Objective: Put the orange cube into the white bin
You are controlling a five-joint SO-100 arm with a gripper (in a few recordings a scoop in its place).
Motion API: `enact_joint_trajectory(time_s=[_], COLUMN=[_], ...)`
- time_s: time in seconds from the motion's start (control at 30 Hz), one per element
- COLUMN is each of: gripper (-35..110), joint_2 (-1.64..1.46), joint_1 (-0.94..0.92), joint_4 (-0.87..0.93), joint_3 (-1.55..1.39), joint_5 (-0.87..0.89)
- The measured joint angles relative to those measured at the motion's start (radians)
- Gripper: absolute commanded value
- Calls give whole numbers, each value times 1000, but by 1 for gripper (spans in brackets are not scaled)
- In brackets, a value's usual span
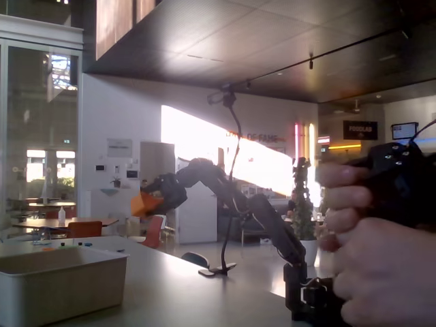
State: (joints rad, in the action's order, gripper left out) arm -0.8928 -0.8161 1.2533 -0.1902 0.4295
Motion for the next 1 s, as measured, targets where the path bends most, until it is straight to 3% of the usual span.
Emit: enact_joint_trajectory(time_s=[0.37, 0.63, 1.0], gripper=[30, 30, 30], joint_2=[238, 337, 408], joint_1=[110, 140, 150], joint_4=[-457, -652, -765], joint_3=[6, 6, 6], joint_5=[3, 35, 611])
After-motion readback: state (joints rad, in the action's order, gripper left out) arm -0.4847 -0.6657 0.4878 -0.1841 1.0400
